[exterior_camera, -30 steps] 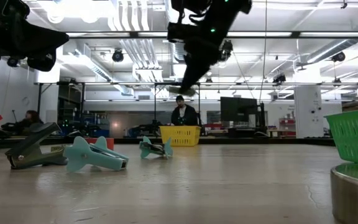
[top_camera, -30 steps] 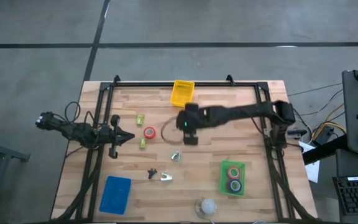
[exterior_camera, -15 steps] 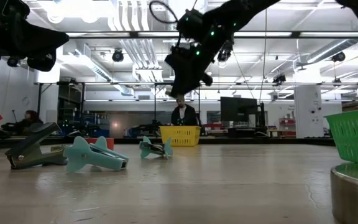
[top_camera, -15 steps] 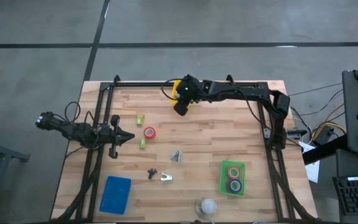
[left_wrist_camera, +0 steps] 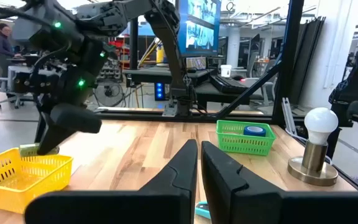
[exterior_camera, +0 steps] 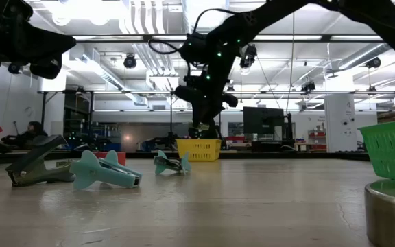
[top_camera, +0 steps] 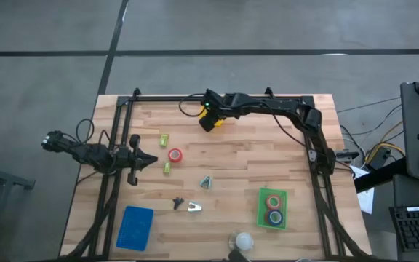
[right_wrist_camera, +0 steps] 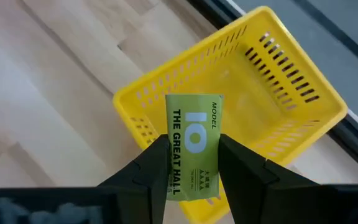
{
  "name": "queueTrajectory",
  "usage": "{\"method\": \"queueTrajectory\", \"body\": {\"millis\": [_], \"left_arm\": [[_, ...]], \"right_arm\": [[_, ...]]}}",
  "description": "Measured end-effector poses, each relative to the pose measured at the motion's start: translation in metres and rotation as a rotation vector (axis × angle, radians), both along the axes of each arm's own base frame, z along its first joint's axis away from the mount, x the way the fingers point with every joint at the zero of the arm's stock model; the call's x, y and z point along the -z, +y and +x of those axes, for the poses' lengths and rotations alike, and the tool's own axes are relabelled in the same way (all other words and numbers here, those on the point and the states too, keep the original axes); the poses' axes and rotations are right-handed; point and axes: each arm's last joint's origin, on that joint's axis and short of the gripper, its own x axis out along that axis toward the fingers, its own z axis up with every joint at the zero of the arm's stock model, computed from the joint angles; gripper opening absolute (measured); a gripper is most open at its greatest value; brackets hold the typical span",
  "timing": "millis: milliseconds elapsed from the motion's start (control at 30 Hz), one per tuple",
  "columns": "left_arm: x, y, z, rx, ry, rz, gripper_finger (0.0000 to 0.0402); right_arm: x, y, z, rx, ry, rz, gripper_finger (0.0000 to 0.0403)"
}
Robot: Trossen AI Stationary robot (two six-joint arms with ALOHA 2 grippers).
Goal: Pick and place Stapler, Stapler remover, tape
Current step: Put the bottom staple box into the yellow bin, then put the top blue staple remover into the blue bin
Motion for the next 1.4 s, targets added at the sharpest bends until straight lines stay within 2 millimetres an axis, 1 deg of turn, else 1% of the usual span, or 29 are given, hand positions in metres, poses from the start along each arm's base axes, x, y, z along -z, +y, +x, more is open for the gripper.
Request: {"method": "queueTrajectory", "body": {"millis": [67,200,367,467,733,833,967,1067,1167,1300,1400], "left_arm": [[0.000,0.000,0.000,0.000,0.000,0.000,0.0026],[0.000,0.000,0.000,0.000,0.001,0.000,0.0026],[0.000,0.000,0.000,0.000,0.002,0.001,0.0026],[0.000,0.000,0.000,0.000,0.002,0.001,0.0026],[0.000,0.000,0.000,0.000,0.002,0.001,0.0026],[0.000,0.000,0.000,0.000,0.002,0.001,0.0026],[0.000,0.000,0.000,0.000,0.003,0.001,0.0026],[0.000,0.000,0.000,0.000,0.003,0.001,0.0026],[0.000,0.000,0.000,0.000,0.004,0.001,0.0026],[0.000,0.000,0.000,0.000,0.005,0.002,0.0026],[0.001,0.000,0.000,0.000,0.009,0.003,0.0026]], "right_arm": [[0.006,-0.002,0.001,0.005,0.041,0.013,0.0126],[0.017,-0.005,0.004,0.006,0.069,0.028,0.0124],[0.019,-0.005,0.004,0.011,0.074,0.036,0.0125],[0.019,-0.006,0.004,0.014,0.074,0.037,0.0143],[0.016,-0.006,0.003,0.005,0.084,0.011,0.0209],[0.012,-0.005,0.003,0.007,0.075,0.005,0.0225],[0.008,-0.002,0.000,0.002,0.090,0.011,0.0236],[-0.005,0.008,-0.001,-0.022,0.077,0.002,0.0237],[-0.023,0.026,-0.003,-0.074,0.077,-0.007,0.0230],[-0.044,0.064,-0.011,-0.148,0.107,0.003,0.0208],[-0.056,0.095,-0.024,-0.204,0.108,0.003,0.0171]]}}
